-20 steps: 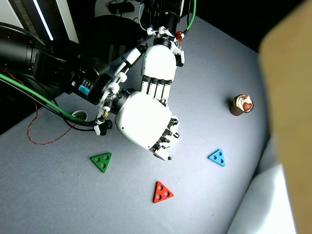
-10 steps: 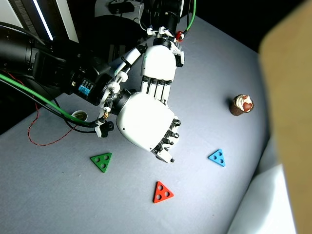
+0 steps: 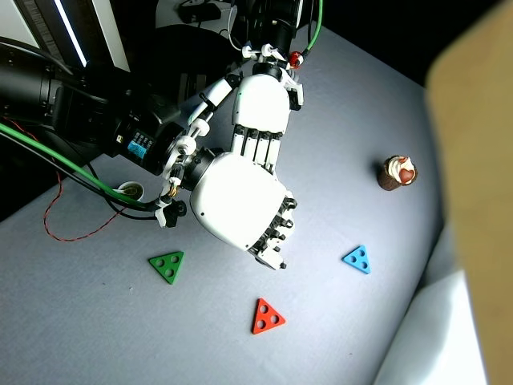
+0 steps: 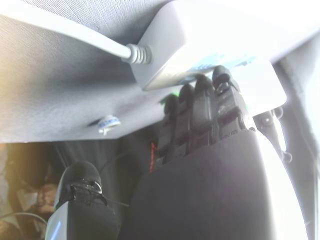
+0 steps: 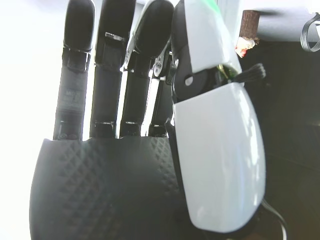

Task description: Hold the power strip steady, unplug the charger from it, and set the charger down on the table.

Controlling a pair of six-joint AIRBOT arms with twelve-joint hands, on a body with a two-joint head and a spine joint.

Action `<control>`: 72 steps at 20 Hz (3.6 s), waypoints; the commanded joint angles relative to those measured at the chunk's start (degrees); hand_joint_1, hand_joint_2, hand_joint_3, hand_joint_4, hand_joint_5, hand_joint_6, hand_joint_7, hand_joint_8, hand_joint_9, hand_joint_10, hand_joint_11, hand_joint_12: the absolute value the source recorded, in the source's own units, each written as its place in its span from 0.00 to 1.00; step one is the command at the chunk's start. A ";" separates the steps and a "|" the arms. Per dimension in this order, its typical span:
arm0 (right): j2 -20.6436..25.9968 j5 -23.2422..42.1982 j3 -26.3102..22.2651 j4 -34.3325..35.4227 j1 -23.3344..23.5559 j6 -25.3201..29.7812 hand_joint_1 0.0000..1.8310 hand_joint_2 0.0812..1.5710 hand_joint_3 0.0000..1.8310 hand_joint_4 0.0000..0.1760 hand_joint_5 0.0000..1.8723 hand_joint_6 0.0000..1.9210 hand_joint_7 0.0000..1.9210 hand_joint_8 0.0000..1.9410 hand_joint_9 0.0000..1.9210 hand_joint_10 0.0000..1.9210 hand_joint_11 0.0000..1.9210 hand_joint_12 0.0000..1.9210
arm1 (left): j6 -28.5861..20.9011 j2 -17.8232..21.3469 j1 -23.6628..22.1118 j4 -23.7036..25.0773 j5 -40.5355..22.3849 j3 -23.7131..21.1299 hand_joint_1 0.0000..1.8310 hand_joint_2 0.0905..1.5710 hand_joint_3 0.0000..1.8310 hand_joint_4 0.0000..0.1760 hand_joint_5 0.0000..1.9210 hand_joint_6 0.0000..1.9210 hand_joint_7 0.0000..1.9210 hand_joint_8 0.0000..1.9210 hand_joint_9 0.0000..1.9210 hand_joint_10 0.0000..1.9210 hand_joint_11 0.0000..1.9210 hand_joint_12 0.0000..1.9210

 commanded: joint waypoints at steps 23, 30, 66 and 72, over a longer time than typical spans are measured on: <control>0.59 2.40 -1.38 -5.19 -0.08 0.46 0.44 0.53 0.00 0.00 0.18 0.00 0.18 0.00 0.17 0.00 0.09 0.21 | -0.78 -0.30 -1.27 -0.46 -1.56 0.24 0.00 0.64 0.00 0.00 0.08 0.00 0.08 0.00 0.08 0.00 0.05 0.06; -0.64 2.37 -0.91 -6.41 -1.11 0.46 0.46 0.55 0.00 0.00 0.21 0.00 0.22 0.00 0.20 0.00 0.11 0.22 | -0.79 -0.30 -1.32 -0.46 -1.32 0.27 0.00 0.64 0.00 0.00 0.08 0.00 0.09 0.00 0.08 0.00 0.04 0.06; 3.67 4.84 0.31 -14.30 2.54 0.87 0.69 0.63 0.00 0.00 0.61 0.32 0.65 0.32 0.67 0.00 0.37 0.49 | -3.19 -0.54 -0.61 -0.46 -1.47 0.56 0.01 0.64 0.00 0.00 0.06 0.00 0.07 0.00 0.07 0.00 0.03 0.05; 6.18 -5.25 -1.60 -50.60 -3.18 -0.33 0.69 0.64 0.00 0.00 0.60 0.33 0.65 0.33 0.68 0.01 0.37 0.50 | -3.27 -0.53 -1.07 -0.46 -1.53 0.53 0.01 0.64 0.00 0.00 0.06 0.00 0.07 0.00 0.06 0.00 0.03 0.05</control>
